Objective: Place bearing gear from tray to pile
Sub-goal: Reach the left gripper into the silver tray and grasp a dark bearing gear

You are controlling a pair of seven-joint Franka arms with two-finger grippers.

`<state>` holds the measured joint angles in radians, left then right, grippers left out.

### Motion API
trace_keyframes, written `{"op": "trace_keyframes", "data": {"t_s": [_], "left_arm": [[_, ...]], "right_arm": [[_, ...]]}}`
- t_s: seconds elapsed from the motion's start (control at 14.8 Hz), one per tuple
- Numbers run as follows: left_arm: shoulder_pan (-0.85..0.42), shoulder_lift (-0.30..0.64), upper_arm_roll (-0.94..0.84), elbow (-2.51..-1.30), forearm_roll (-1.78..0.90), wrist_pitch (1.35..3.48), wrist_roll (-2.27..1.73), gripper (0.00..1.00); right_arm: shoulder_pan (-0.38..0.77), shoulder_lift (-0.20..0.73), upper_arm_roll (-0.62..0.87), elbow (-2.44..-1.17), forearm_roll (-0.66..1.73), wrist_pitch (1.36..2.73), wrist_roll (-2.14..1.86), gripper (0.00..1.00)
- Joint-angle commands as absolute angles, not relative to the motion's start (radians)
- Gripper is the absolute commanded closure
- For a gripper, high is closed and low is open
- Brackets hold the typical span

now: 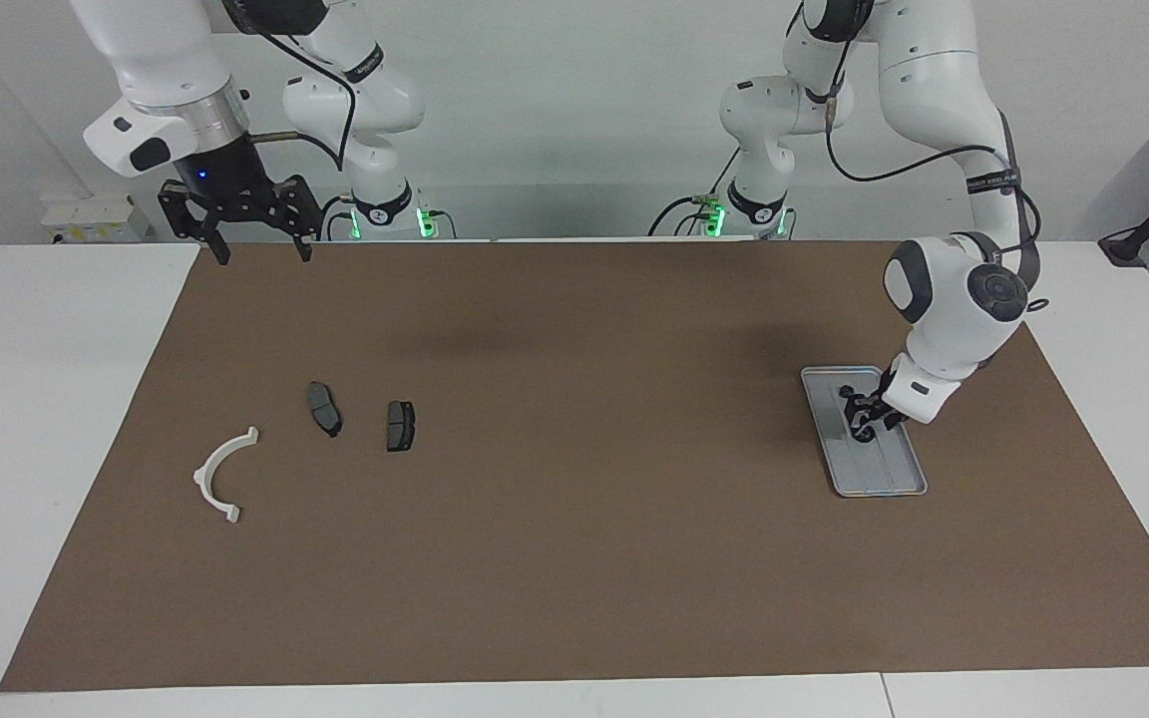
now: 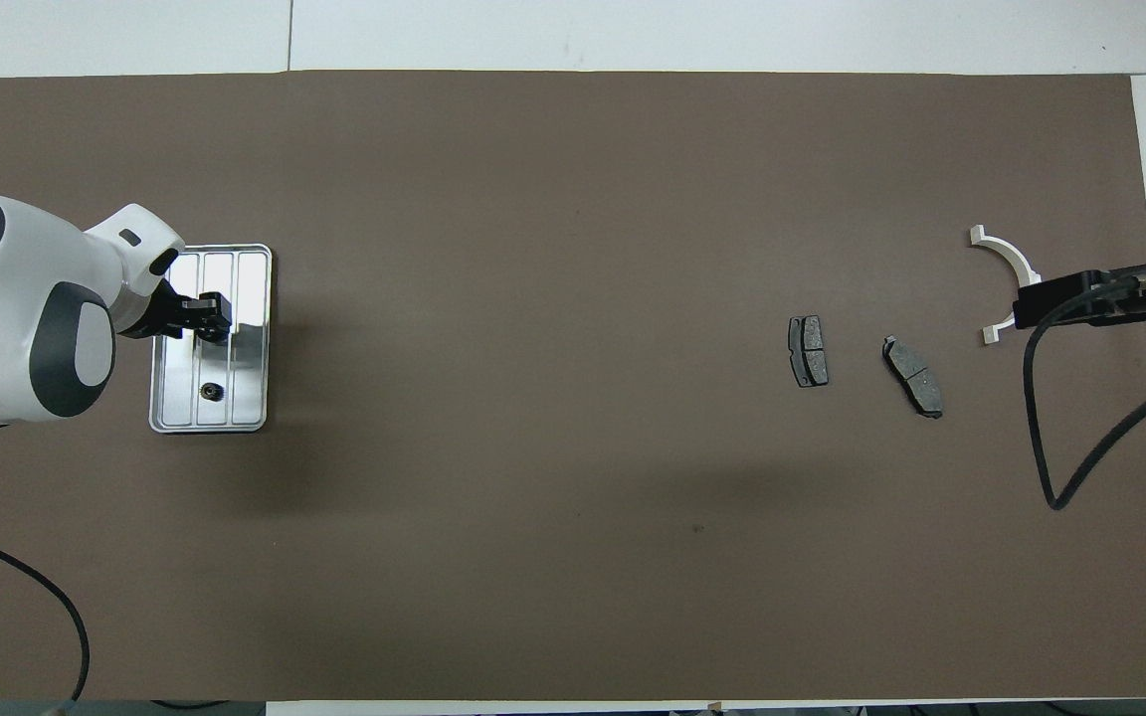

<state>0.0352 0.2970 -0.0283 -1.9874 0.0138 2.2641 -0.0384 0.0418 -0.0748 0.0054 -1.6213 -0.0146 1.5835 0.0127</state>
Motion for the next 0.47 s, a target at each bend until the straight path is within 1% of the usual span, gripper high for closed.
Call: {"op": "trace_keyframes", "data": {"t_s": [0.0, 0.34, 0.41], "left_arm": [[0.043, 0.293, -0.032, -2.019, 0.023, 2.313, -0.052, 0.38], [0.043, 0.304, -0.032, -2.028, 0.023, 2.335, -0.057, 0.38], [0.043, 0.305, -0.032, -2.029, 0.023, 2.335, -0.057, 0.40]], "right_arm": [[0.028, -0.094, 0.011, -1.638, 0.006, 1.582, 0.020, 0.00], [0.028, -0.094, 0.011, -1.638, 0.006, 1.580, 0.020, 0.00], [0.029, -0.094, 0.011, -1.638, 0.006, 1.580, 0.020, 0.00]]}}
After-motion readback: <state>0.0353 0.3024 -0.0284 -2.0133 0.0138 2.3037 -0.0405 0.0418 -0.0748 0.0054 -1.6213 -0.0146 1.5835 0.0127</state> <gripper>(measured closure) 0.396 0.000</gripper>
